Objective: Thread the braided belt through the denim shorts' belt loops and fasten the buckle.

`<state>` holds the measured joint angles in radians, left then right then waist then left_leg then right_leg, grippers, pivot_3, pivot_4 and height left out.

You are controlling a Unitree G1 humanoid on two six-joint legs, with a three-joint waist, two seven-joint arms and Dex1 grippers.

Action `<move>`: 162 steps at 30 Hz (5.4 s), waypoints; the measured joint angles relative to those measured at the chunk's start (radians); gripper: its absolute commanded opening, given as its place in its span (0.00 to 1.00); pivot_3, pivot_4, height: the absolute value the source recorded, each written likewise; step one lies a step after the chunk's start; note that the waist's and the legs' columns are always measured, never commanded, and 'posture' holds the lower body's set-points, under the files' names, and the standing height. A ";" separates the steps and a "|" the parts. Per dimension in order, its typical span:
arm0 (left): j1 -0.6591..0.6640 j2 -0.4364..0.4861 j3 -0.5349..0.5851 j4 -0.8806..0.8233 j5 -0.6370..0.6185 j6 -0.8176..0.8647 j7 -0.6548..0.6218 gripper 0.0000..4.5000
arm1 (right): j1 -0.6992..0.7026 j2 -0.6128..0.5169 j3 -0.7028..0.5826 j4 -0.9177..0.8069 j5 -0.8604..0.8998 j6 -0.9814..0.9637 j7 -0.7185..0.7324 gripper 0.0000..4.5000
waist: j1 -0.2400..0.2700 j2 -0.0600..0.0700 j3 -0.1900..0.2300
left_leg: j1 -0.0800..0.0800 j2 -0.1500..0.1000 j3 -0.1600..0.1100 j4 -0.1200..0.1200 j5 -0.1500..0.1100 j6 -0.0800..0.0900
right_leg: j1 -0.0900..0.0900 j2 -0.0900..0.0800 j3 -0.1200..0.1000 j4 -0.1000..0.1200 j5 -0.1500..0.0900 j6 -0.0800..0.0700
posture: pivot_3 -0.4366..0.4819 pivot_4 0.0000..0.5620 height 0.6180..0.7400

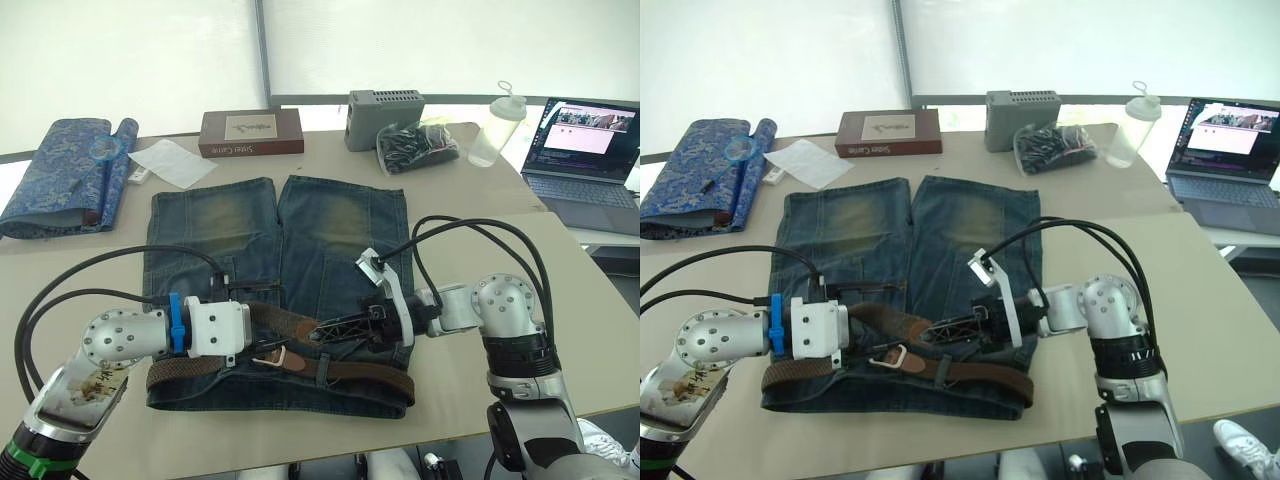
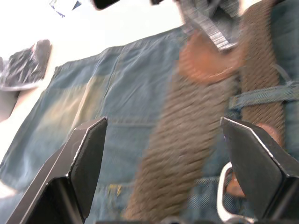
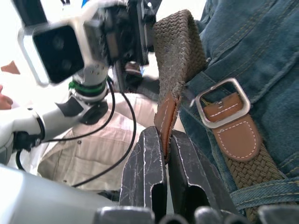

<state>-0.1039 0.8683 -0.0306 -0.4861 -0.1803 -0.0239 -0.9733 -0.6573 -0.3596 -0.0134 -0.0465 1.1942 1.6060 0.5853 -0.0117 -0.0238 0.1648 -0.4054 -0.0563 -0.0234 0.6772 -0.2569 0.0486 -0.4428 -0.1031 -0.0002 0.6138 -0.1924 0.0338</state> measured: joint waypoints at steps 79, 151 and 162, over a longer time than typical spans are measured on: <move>0.207 -0.242 0.284 0.031 -0.140 0.478 0.443 0.00 | -0.123 0.357 0.503 0.339 -1.185 -0.881 -0.070 0.01 | -0.028 0.002 -0.006 | 0.021 0.001 0.005 -0.003 0.001 -0.006 | 0.004 0.011 0.003 0.012 0.000 -0.005 | 0.48 0.27 1.00; 0.249 -0.066 0.193 0.146 -0.008 0.232 0.169 0.00 | 0.015 0.058 0.583 -0.190 -1.214 -0.807 0.080 0.01 | -0.001 0.003 -0.006 | 0.007 0.001 0.005 0.000 0.001 -0.007 | -0.007 0.010 0.000 0.016 -0.002 -0.009 | 0.48 0.27 1.00; 0.223 -0.197 0.083 -0.036 0.051 0.481 0.336 0.00 | 0.087 0.066 0.530 -0.270 -1.207 -0.732 0.017 0.01 | 0.013 0.003 -0.006 | 0.008 0.001 0.003 0.002 0.001 -0.006 | -0.002 0.010 -0.001 0.015 -0.002 -0.008 | 0.48 0.27 1.00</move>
<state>0.1189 0.6715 0.0521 -0.5222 -0.1291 0.4574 -0.6370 -0.5707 -0.2935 0.5164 -0.3162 -0.0126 0.8738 0.6026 0.0015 -0.0209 0.1584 -0.3972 -0.0556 -0.0200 0.6791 -0.2561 0.0423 -0.4452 -0.0933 -0.0014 0.6290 -0.1947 0.0256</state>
